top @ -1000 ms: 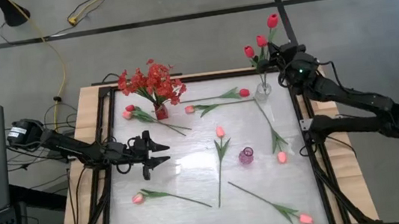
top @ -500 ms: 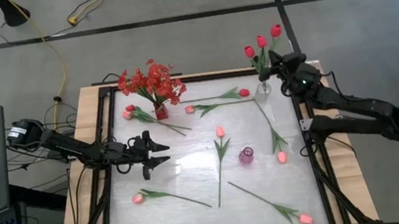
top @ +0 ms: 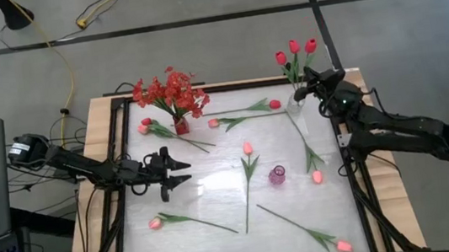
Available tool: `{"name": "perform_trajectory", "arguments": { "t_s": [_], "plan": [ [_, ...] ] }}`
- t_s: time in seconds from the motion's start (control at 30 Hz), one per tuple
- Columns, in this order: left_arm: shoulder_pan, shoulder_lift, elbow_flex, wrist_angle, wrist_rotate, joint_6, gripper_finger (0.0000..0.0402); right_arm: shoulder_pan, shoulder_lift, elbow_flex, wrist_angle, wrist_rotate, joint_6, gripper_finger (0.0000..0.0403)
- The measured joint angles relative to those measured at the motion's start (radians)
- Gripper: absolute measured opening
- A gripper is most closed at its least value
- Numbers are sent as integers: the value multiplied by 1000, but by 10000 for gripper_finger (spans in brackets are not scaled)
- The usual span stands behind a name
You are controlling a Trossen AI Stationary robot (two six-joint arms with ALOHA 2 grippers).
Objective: Sort flowers into vase by color
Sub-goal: Put the red tulip into the transparent flower vase
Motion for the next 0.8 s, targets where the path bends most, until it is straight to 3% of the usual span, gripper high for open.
{"name": "perform_trajectory", "arguments": {
  "t_s": [0.47, 0.8],
  "plan": [
    [0, 0, 0, 1, -2, -9, 180, -1, 5, -15, -4, -1, 5, 62],
    [0, 0, 0, 0, 1, -9, 180, -1, 2, -15, -43, 0, -2, 121]
  ]
}}
